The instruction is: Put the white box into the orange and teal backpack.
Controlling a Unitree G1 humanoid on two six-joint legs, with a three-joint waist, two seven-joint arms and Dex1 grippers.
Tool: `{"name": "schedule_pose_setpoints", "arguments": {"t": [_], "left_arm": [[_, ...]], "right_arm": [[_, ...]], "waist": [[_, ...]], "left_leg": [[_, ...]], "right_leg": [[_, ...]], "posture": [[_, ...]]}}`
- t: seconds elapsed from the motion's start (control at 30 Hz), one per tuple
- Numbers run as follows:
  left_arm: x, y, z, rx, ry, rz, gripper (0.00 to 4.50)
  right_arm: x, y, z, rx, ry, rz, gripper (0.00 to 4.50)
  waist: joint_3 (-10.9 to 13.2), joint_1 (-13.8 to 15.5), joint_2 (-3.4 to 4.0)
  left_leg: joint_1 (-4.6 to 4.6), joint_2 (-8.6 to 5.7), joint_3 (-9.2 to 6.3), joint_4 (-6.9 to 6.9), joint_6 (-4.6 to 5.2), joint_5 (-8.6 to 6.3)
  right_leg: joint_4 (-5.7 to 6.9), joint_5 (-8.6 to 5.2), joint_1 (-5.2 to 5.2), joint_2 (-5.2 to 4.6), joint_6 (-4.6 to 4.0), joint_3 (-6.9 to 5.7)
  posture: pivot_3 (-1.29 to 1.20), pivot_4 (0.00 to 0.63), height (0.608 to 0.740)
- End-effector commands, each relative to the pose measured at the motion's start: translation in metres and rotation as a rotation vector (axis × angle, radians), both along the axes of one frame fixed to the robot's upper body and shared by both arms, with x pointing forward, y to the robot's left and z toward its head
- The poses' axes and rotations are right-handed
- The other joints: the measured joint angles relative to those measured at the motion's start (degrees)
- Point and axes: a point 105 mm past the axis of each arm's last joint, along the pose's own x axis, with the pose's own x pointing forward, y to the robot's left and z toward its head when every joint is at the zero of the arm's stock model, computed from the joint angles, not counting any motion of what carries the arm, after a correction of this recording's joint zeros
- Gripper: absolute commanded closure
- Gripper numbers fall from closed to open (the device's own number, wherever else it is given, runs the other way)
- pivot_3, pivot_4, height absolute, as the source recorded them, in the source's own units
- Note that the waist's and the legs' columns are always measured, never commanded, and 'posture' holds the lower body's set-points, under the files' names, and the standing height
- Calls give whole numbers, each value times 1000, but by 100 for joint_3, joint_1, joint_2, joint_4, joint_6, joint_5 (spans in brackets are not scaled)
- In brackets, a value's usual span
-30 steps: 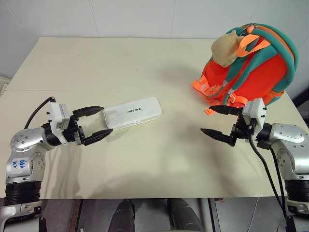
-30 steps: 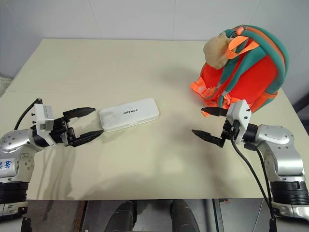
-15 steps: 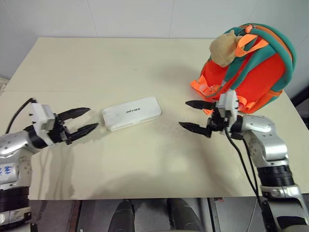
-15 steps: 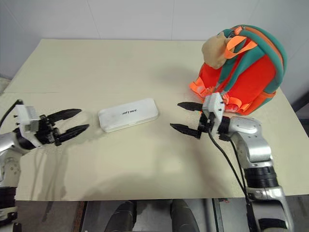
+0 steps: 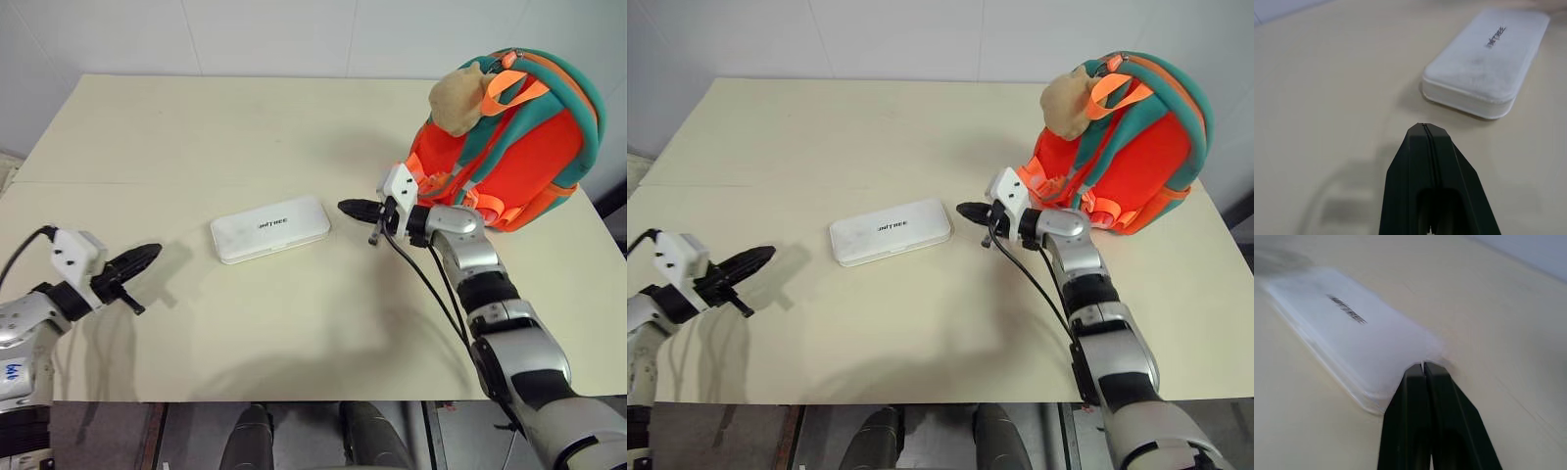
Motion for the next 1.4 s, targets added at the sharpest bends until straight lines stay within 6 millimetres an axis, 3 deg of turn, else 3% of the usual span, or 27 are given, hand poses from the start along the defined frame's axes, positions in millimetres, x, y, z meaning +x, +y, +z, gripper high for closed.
{"name": "schedule_pose_setpoints", "arguments": {"t": [0.03, 0.27, 0.6, 0.9, 1.13, 1.27, 1.4], "left_arm": [[12, -10, 7, 6, -40, 15, 4500], [37, -33, 6, -20, -55, 9, 4500], [44, -51, 0, -41, -42, -24, 4500], [43, -61, -6, -66, -30, -67, 4500], [36, -78, -12, -82, -4, -166, 4500], [35, -72, -9, -79, -34, -132, 4500], [31, -58, 2, -96, -110, -48, 4500]], "right_arm": [[9, 1, 5, 11, -15, -47, 4462], [6, 25, -20, -23, 80, 0, 4462], [-9, 44, -39, -20, 148, 116, 4462], [-22, 48, -37, 6, 160, 217, 4462], [-53, 47, -41, 9, 186, 345, 4462], [-64, 38, -43, -13, 198, 342, 4462], [-58, 21, -38, -39, 197, 275, 4462]], "waist": [[0, -6, 0], [0, -76, 0], [0, -187, 0], [0, -220, 0], [-1, -232, 0], [-1, -205, 0], [-1, -150, 0]], "left_leg": [[0, 0, 0, 0, 0, 0], [2, -1, -1, 10, -6, 4], [9, -1, -7, 16, -17, 12], [16, -2, -8, 22, -18, 14], [16, -1, -10, 22, -19, 14], [16, -2, -11, 27, -19, 14], [16, -3, -11, 32, -19, 14]], "right_leg": [[4, -1, -2, 1, -2, 0], [28, -2, -2, 2, -2, 0], [58, -3, -5, 6, 0, 0], [68, -3, 1, 7, 1, 0], [68, -3, 2, 8, 2, 0], [70, -3, 2, 8, 2, 0], [69, -3, 4, 7, 3, 0]], "posture": [[0, 150, 740], [0, 150, 740], [0, 150, 740], [0, 150, 740], [0, 150, 740], [0, 150, 740], [0, 150, 740]]}}
